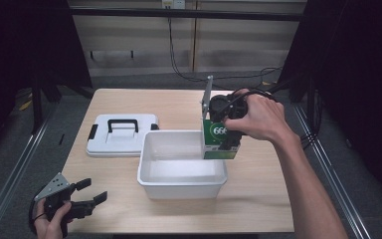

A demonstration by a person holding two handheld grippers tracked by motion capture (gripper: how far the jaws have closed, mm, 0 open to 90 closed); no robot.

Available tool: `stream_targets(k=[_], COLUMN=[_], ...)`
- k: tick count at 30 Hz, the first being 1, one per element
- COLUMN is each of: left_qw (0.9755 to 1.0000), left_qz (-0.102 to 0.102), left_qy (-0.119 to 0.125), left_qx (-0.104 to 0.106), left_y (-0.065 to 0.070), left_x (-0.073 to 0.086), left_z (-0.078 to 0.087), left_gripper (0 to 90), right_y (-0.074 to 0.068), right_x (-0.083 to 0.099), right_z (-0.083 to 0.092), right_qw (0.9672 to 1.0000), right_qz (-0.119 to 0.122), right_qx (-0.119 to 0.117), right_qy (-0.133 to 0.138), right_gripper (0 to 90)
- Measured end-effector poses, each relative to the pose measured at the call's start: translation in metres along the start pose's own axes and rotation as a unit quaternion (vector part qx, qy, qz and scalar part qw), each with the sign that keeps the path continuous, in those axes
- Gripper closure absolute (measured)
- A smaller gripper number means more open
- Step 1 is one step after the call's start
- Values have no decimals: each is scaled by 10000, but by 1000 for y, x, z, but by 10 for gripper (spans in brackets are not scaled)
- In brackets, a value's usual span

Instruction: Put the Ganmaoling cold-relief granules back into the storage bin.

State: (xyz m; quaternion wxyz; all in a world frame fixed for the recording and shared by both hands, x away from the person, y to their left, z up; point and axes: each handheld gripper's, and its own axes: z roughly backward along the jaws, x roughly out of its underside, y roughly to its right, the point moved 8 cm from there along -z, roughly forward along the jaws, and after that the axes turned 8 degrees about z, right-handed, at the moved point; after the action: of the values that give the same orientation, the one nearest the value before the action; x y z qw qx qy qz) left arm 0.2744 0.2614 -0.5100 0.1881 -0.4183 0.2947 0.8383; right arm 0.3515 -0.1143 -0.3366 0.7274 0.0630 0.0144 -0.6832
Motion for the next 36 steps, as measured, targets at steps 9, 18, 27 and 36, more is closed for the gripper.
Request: stream_targets(k=[9,18,27,36], left_qw=[10000,10000,10000,10000], left_qz=[7,-24,-5,2], left_qy=[5,-2,3,5], left_qx=[0,17,34,36], left_y=[0,0,1,0], left_x=[0,0,0,0], left_z=[0,1,1,0], left_gripper=[159,159,158,159], right_y=[3,5,9,8], right_x=[-14,-29,-35,-32], right_z=[-13,-33,-51,-77], right_qw=[9999,9997,9994,9992], right_qz=[122,198,269,163], right_qx=[-55,-173,-205,-375], right_qy=[9,-3,12,-1], right_gripper=[159,158,159,159])
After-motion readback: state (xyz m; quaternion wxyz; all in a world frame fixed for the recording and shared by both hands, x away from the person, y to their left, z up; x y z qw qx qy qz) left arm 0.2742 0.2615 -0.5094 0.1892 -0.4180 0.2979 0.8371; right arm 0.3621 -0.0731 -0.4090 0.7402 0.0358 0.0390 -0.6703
